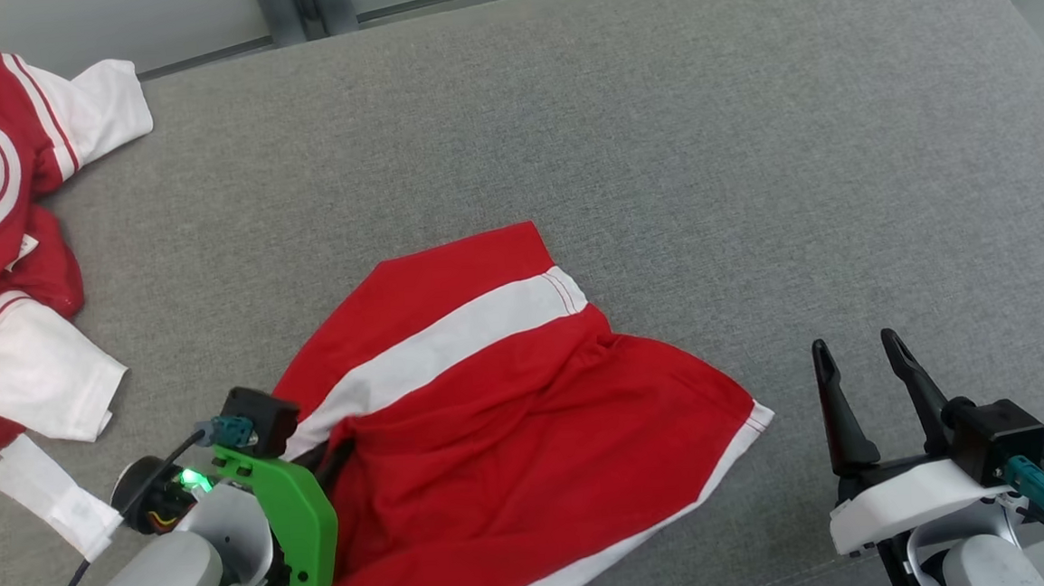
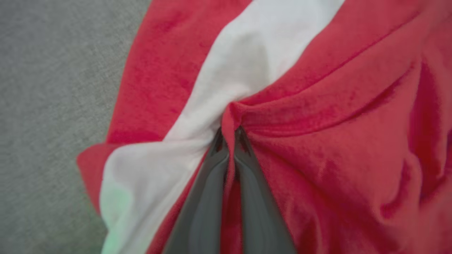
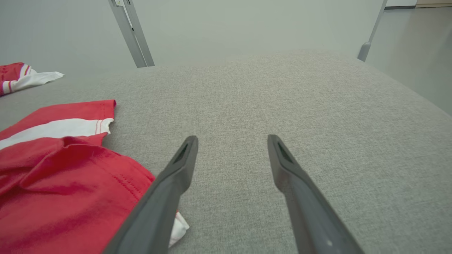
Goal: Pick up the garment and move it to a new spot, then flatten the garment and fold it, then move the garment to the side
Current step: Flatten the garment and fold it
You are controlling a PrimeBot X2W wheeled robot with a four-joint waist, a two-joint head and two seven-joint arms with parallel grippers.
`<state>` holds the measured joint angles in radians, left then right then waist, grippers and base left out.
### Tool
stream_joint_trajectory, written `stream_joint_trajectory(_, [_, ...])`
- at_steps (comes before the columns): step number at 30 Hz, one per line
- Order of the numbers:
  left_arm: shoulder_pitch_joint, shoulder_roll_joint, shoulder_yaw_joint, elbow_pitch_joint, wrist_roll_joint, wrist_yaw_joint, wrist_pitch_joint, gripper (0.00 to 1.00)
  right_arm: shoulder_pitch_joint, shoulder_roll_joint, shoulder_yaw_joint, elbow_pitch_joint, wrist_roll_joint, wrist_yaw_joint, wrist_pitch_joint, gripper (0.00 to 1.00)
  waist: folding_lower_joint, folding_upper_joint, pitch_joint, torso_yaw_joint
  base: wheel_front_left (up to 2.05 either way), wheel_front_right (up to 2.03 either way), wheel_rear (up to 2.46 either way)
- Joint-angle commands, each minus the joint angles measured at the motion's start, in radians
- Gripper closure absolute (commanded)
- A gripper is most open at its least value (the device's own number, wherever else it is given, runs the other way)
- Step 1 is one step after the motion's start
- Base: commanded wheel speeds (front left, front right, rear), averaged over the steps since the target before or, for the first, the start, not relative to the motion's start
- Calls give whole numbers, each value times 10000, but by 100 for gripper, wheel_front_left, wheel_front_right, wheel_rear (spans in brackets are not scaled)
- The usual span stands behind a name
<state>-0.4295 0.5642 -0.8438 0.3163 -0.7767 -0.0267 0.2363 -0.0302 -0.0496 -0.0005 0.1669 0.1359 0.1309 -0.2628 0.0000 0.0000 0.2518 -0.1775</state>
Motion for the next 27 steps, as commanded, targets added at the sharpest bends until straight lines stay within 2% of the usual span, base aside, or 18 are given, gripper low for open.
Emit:
stream_joint_trajectory(1, [-207,-237,12,370,140,61,-135,100,-135,-22,-27,-32,27,-3,-31,0,0,0,184,-83,0,0,0])
stream_joint_trajectory(6, [-872,-588,242,1133,446,201,-946,100,-210,-21,-16,-63,41,-3,-31,0,0,0,359,-186,0,0,0])
stream_joint_trajectory(11, [-1845,-1000,411,1918,623,260,-1197,100,-399,-21,77,-63,73,-3,-31,0,0,0,563,-358,0,0,0])
stream_joint_trajectory(20, [-3646,-1575,728,3978,1030,705,-1897,100,-631,-21,287,-2,18,-3,-31,0,0,0,883,-892,0,0,0])
stream_joint_trajectory(24, [-3979,-1838,969,4911,998,992,-2613,100,-585,-21,271,35,-11,-3,-31,0,0,0,817,-1037,0,0,0])
stream_joint_trajectory(25, [-3958,-1939,1001,5109,969,935,-2793,83,-553,-22,231,41,-8,-3,-31,0,0,0,757,-1046,0,0,0])
stream_joint_trajectory(26, [-3927,-1982,998,5247,956,862,-2903,51,-511,-21,210,50,-13,-3,-31,0,0,0,701,-1043,0,0,0])
stream_joint_trajectory(27, [-3842,-2047,984,5402,921,788,-3045,0,-434,-21,164,66,-29,-3,-31,0,0,0,601,-1015,0,0,0])
